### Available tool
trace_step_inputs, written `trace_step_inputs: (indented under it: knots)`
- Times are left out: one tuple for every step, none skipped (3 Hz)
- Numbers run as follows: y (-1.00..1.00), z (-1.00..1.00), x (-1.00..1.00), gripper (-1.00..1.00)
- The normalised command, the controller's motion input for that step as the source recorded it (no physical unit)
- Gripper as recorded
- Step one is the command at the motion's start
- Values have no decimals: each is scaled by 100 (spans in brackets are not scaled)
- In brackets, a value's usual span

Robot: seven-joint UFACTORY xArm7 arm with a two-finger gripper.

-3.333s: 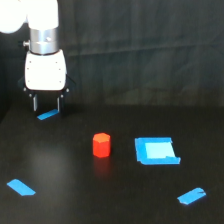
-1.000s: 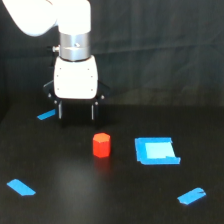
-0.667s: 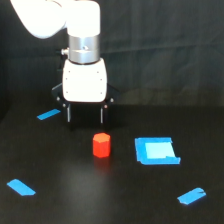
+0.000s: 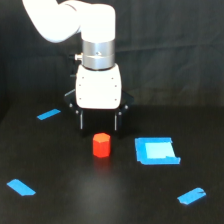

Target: Pick up the red object from the table

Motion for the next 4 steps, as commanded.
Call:
trace_step_inputs:
  knots:
    - [-61, 17, 29, 95]
    - [-66, -3, 7, 99]
    - [-69, 8, 10, 95]
    - [-67, 3, -4, 100]
